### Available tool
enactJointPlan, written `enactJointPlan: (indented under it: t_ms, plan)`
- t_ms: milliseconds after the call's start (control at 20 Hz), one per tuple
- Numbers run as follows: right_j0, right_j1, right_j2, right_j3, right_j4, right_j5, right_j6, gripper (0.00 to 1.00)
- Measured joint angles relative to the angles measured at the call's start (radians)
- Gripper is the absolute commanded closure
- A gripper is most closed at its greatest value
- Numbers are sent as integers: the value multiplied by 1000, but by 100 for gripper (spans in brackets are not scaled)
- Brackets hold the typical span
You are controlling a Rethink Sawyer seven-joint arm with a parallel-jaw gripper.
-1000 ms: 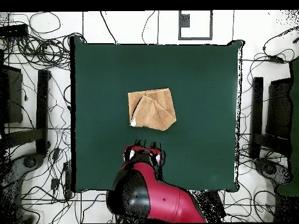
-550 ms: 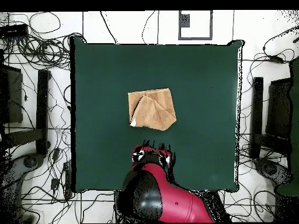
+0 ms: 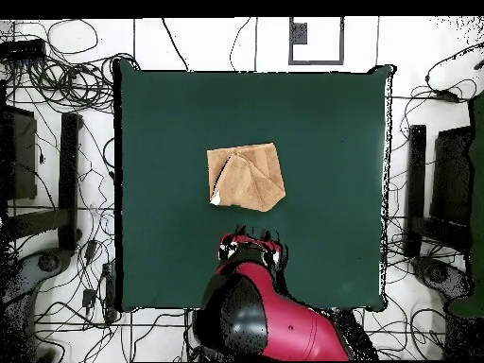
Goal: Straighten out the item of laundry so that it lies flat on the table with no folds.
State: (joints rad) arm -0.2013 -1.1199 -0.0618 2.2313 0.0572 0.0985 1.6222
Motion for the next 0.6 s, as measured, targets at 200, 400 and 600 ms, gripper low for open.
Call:
enactJointPlan:
  t_ms: [200, 400, 600]
  plan:
    - [0, 10, 0, -16, 0, 0, 0, 0]
    - [6, 30, 0, -49, 0, 0, 0, 0]
    - [7, 61, 0, -98, 0, 2, 0, 0]
